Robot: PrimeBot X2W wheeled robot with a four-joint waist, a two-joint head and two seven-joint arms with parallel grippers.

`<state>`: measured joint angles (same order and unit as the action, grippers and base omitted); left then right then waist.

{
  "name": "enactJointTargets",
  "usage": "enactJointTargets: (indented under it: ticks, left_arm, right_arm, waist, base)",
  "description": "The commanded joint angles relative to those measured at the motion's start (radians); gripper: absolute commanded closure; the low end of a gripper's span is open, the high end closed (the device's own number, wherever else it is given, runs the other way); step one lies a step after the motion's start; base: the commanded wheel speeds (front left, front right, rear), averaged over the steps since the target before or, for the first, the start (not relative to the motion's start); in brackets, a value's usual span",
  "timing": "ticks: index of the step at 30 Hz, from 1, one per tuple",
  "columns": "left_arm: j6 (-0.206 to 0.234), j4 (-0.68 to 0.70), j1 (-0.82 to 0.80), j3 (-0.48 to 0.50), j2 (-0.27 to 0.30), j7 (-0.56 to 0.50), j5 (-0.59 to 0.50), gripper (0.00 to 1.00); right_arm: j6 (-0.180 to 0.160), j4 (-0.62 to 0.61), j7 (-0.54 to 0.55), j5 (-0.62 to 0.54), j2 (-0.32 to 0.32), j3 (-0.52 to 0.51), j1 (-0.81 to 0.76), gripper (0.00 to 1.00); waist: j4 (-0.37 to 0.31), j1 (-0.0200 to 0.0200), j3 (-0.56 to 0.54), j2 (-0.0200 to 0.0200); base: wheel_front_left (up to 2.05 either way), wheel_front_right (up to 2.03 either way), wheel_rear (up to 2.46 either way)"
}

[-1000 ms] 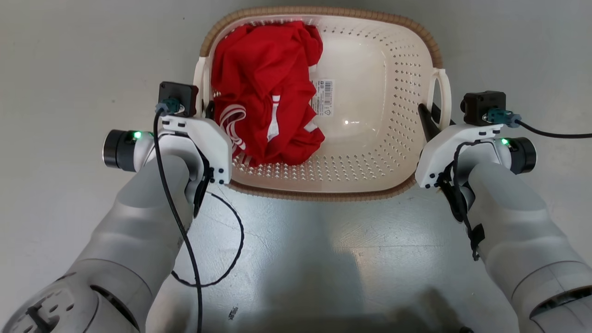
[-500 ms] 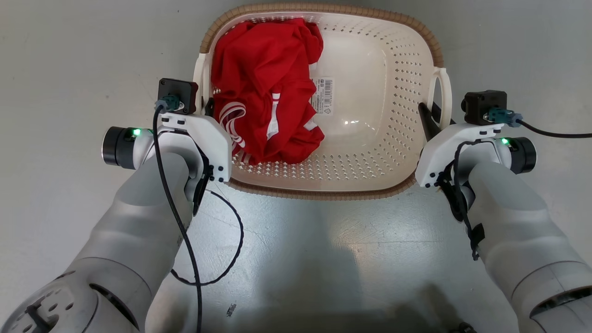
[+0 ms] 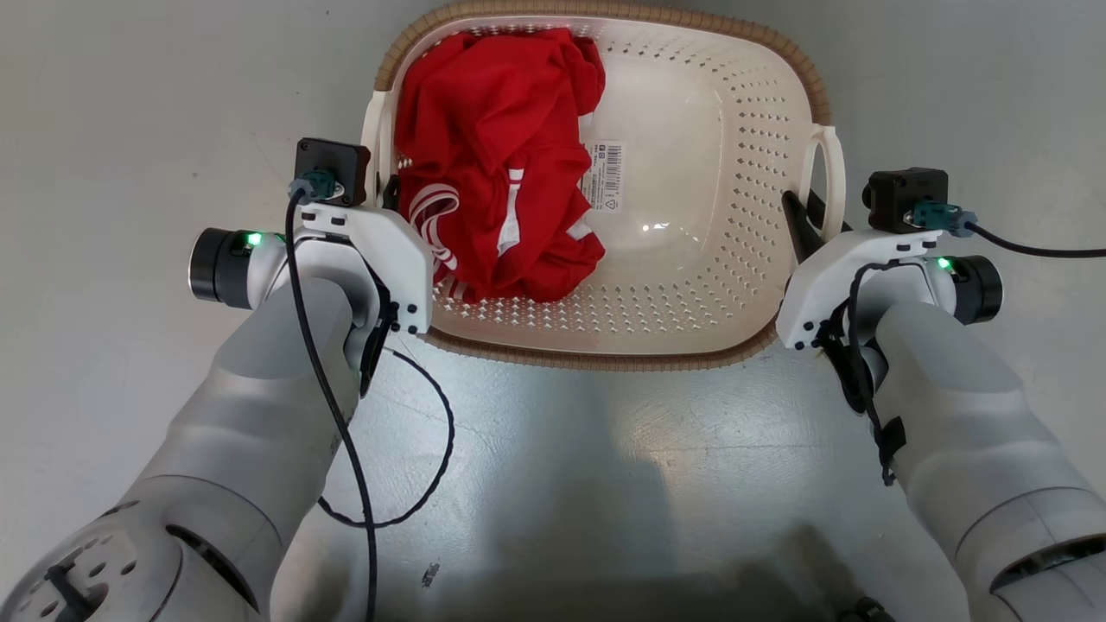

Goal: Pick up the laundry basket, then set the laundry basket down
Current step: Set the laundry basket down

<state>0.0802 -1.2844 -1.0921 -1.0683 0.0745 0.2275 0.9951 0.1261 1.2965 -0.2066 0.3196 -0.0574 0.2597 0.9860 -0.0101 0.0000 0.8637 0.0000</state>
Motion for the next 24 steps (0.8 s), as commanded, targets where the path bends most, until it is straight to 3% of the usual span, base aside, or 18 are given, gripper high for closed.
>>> enactJointTargets:
  ticks: [1,19,24]
  left_arm:
    - [0.01,-0.006,-0.022,0.01,0.044,0.007,0.003,1.0]
    - [0.012,-0.006,-0.011,0.005,0.03,-0.004,0.014,1.0]
    - [0.012,-0.006,-0.01,0.005,0.03,-0.003,0.017,0.9]
  right_arm:
    - [0.005,-0.006,-0.003,-0.005,0.007,0.021,-0.043,1.0]
    - [0.005,-0.006,-0.003,-0.036,0.007,-0.009,-0.04,1.0]
    - [0.005,-0.006,-0.001,-0.059,0.007,-0.029,-0.037,1.0]
  waist:
    - [-0.001,0.0,0.001,0.0]
    - [0.005,0.0,0.001,0.0]
    - [0.007,0.0,0.003,0.0]
  base:
    - [0.0,0.0,0.0]
    - [0.0,0.0,0.0]
    - [0.0,0.0,0.0]
